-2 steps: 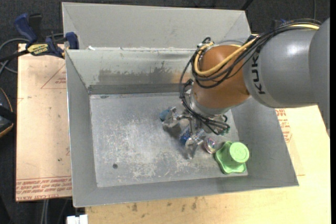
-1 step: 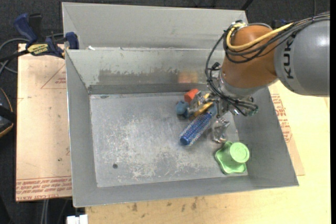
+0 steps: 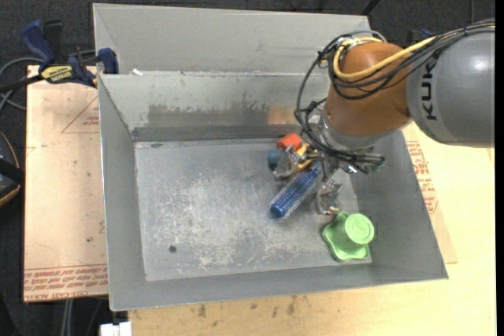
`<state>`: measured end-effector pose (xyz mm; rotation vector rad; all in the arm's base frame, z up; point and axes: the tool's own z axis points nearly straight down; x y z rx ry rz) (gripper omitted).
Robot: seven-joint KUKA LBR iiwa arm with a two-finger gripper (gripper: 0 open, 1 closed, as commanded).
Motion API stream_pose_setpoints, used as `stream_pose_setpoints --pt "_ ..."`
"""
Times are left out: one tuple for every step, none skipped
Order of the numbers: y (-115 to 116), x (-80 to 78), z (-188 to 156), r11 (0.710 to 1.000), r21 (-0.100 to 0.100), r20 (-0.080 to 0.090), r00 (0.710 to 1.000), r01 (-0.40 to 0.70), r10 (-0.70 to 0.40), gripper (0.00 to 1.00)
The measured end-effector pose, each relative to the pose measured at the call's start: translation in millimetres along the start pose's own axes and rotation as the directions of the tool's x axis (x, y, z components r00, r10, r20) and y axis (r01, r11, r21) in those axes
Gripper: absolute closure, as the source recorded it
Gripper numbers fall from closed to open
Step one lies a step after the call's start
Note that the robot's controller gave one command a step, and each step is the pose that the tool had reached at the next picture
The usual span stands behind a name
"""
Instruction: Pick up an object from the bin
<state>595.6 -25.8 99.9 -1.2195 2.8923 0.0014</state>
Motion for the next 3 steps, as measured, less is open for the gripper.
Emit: stream_pose_setpoints --pt "-5.5 -12.4 24.4 0.993 0.001 0.000 0.993 0.122 -0.122 0.00" --pt "-6.5 -14.0 21.9 0.993 0.002 0.002 0.993 0.117 -0.117 0.00" --pt "-7.4 -15.5 19.6 0.993 0.005 0.006 0.993 0.116 -0.117 1.00"
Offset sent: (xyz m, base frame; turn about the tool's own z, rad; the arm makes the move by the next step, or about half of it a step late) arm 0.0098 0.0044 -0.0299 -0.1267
